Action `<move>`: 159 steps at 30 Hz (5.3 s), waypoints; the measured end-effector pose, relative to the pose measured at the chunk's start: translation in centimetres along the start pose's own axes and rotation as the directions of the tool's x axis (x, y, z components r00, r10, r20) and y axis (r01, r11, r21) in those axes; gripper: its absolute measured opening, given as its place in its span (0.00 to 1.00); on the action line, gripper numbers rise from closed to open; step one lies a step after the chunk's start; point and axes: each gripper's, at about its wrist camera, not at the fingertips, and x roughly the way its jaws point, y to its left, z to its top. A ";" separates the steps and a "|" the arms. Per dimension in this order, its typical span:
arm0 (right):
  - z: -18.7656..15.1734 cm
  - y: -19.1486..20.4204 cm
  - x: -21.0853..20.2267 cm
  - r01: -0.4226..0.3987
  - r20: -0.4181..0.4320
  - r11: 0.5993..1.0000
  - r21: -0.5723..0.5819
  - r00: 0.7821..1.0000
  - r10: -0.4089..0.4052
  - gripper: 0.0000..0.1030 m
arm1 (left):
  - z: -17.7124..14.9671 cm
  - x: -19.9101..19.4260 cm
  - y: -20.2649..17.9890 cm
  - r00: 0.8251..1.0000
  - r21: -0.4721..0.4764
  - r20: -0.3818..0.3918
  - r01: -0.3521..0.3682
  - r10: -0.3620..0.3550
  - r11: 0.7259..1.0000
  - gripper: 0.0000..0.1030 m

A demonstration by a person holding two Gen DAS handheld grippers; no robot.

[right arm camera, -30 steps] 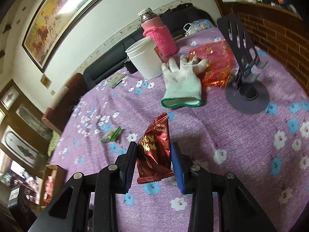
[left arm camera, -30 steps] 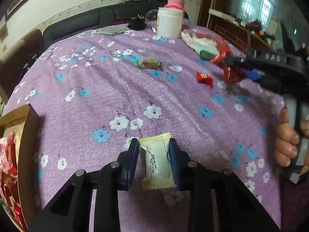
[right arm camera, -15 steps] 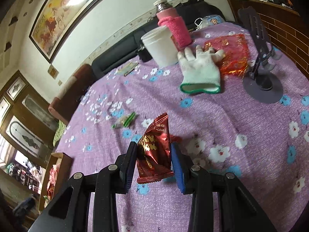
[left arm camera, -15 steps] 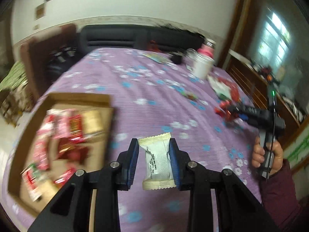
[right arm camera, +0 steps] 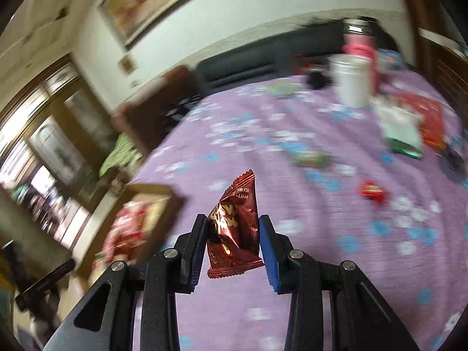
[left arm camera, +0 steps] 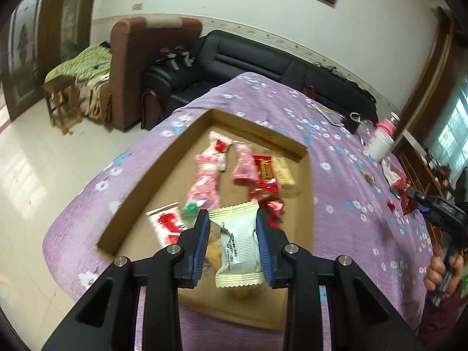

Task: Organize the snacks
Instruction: 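Carry both snacks toward the cardboard box, then lower both snacks into the cardboard box and open both tools, then move both tools back over the remaining snacks on the table, then grasp the clear green-ended candy with left tool while right tool grasps small red candy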

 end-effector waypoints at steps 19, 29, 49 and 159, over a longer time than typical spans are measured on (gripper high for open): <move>-6.6 18.9 12.7 -0.268 -0.347 0.935 -0.234 0.921 0.177 0.38 | -2.0 4.0 1.9 0.992 -0.013 -0.120 0.033 -0.034 0.999 0.30; -6.3 21.1 18.9 -0.212 -0.391 0.943 -0.254 0.915 0.100 0.38 | -2.5 4.3 1.9 0.993 -0.011 -0.112 0.028 -0.029 1.000 0.30; -5.1 20.9 12.1 -0.152 -0.200 0.942 -0.300 0.975 0.093 0.52 | -1.9 0.9 1.9 0.999 -0.052 -0.032 0.002 -0.004 0.999 0.79; 1.7 -17.8 4.4 0.364 -0.054 0.915 0.173 0.931 -0.361 0.57 | 6.7 10.2 -23.9 0.949 0.284 -0.258 0.251 -0.179 0.925 0.85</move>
